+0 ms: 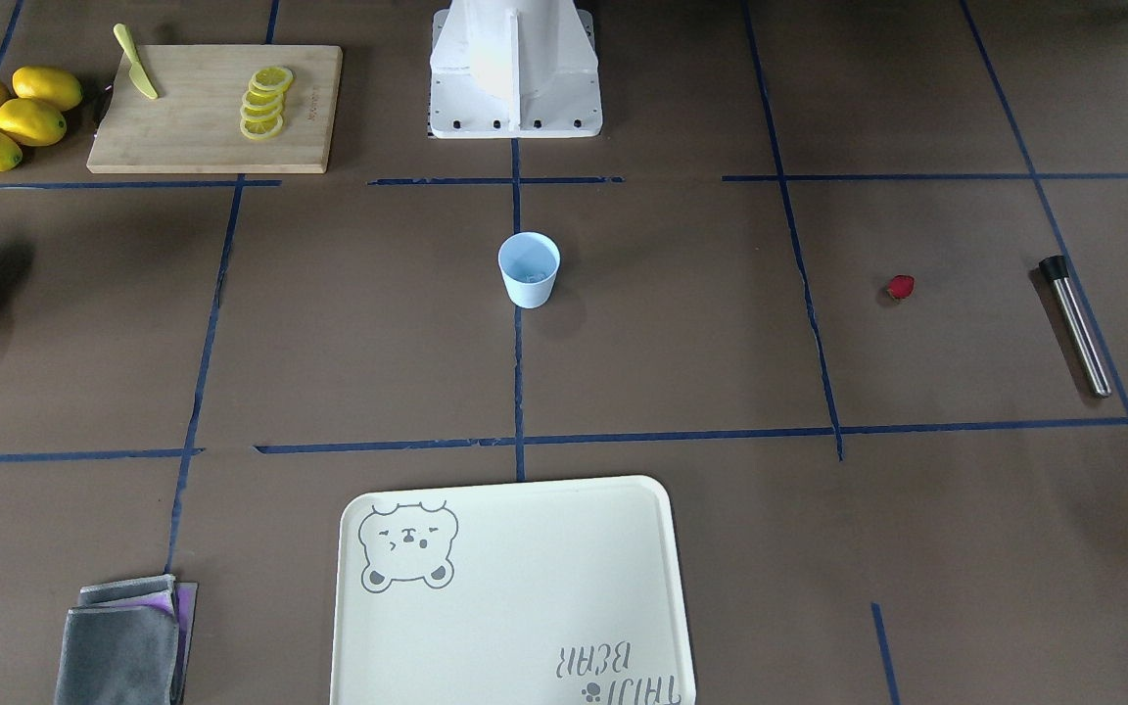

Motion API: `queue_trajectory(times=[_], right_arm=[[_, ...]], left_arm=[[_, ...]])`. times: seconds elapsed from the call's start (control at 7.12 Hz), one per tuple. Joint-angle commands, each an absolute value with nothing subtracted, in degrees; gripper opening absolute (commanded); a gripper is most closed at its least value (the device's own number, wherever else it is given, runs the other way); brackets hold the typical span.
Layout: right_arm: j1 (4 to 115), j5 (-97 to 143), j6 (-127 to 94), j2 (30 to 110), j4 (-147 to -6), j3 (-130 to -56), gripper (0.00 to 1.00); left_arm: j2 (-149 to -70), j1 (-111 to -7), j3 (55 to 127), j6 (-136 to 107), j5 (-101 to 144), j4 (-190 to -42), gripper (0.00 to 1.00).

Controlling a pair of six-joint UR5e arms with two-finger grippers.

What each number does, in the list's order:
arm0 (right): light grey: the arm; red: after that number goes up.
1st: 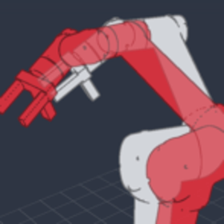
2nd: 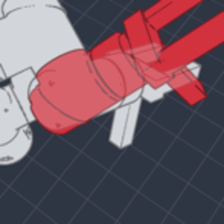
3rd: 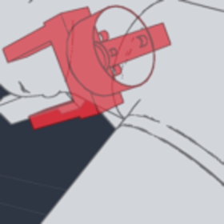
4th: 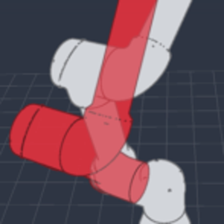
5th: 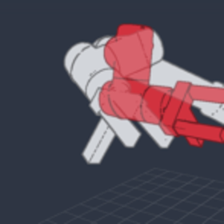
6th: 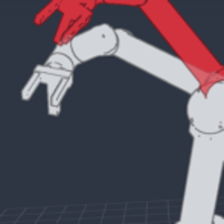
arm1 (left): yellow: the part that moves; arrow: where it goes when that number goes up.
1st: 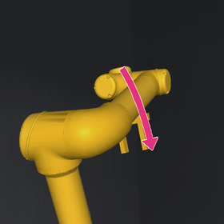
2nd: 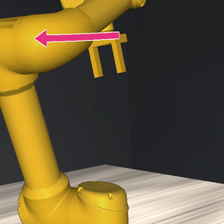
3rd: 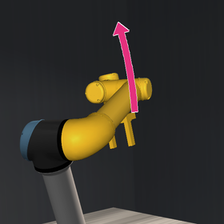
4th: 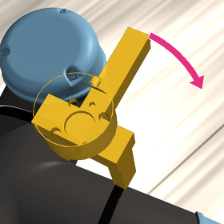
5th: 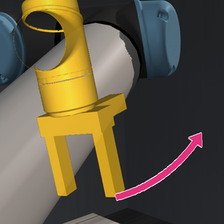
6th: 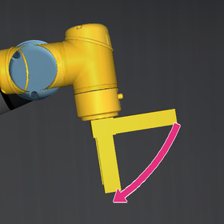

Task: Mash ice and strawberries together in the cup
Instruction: 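Grasp a third ice cube from the pink bowl with the right gripper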

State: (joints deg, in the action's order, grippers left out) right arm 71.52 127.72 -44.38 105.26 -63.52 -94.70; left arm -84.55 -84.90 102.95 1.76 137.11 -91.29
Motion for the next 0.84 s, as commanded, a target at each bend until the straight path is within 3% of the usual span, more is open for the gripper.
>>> queue_trajectory(times=[0.0,0.14,0.42,0.7], right_arm=[[71.5,127.8,-44.3,105.4,-62.2,-94.7,0.06],[71.6,127.9,-44.4,105.5,-59.7,-94.9,0.0],[71.7,129.0,-47.4,105.9,-58.8,-104.9,0.0],[68.3,135.1,-64.1,101.2,-58.4,-111.1,0.01]], left_arm=[[-84.6,-84.9,103.2,1.8,137.1,-91.3,1.0],[-84.6,-84.9,103.2,1.8,137.1,-91.3,1.0],[-84.6,-84.9,103.4,1.7,137.2,-91.3,1.0],[-84.6,-84.9,103.5,1.7,137.5,-91.3,1.0]])
